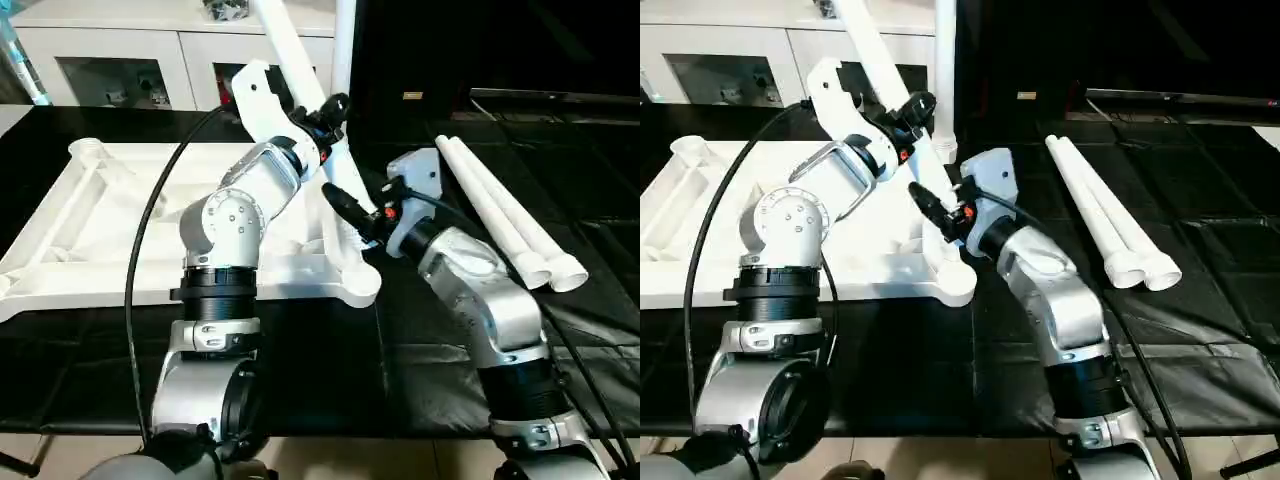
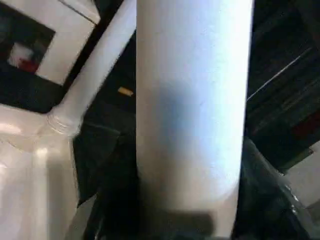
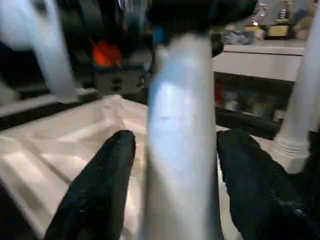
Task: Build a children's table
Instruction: Pick table leg
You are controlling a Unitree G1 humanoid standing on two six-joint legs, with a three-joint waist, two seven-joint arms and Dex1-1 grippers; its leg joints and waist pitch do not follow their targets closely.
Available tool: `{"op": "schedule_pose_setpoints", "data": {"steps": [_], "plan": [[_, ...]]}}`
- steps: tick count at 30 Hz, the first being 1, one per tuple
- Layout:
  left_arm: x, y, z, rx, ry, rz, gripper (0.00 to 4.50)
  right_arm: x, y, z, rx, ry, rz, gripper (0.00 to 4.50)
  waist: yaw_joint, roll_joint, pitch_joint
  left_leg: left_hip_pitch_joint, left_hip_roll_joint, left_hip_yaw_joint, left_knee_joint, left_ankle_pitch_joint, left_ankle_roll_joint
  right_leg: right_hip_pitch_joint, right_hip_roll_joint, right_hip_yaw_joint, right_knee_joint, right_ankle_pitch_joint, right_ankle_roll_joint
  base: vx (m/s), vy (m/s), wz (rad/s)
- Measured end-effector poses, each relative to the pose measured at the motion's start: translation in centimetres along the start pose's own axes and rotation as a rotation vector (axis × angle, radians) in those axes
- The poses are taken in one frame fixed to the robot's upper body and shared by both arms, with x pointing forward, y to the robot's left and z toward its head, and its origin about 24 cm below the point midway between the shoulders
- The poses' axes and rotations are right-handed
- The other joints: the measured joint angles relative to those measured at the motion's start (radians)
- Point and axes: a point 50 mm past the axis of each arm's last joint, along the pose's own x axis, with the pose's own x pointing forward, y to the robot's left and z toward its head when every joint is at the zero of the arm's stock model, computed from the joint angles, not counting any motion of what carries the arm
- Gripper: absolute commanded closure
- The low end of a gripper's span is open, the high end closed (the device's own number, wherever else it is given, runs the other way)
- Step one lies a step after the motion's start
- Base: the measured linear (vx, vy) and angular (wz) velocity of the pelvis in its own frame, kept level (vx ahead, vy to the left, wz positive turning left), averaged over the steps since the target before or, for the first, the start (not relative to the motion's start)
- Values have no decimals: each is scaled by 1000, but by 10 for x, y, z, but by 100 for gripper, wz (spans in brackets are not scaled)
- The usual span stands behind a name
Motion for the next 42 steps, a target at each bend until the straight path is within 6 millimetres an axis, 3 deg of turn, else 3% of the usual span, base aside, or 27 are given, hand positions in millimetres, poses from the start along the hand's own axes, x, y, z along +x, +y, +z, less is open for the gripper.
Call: {"op": "schedule_pose_setpoints", "data": {"steps": [7, 15, 19, 25, 29, 37, 42], "plan": [[-7, 13, 18, 166, 47, -156, 264, -29, -30, 23, 112, -4, 61, 76, 5, 0, 0, 0, 0, 0, 0, 1, 1, 0, 0, 0, 0, 1, -2, 0, 0, 0], [-14, -3, 14, 84, 165, -461, 264, -37, -35, 28, 217, 61, 221, 23, 5, 0, 0, 0, 0, 0, 1, 1, 1, 0, 0, 0, 0, 5, -7, 0, 0, 0], [-23, -22, 16, 43, 189, -668, 264, -38, -29, 31, 260, 107, 358, 18, 8, 0, 0, 0, 0, 0, 1, 1, 1, 0, 0, 0, 1, 4, -7, 0, 0, 0], [-34, -34, 17, 91, 256, -869, 264, -45, -17, 26, 335, 194, 570, 18, 16, -1, 0, 0, 0, 0, 2, 1, 1, 0, 0, 0, 1, 1, -1, 0, 0, 0], [-40, -42, 16, 105, 287, -971, 264, -41, -16, 23, 355, 231, 615, 18, 22, 0, 0, 0, 0, 0, 3, 1, 1, 0, 0, 0, 2, 2, -2, 0, 0, 0], [-44, -49, 12, 98, 326, -1048, 264, -37, -13, 32, 338, 251, 715, 18, 29, -1, 0, 0, 0, 0, 3, 1, 1, 1, 0, 0, 2, 1, -1, 0, 0, 0], [-46, -53, 12, 97, 319, -1071, 264, -35, -9, 27, 345, 283, 745, 65, 29, -1, 0, 0, 0, 0, 4, 1, 1, 0, 0, 0, 2, 1, -1, 0, 0, 0]]}}
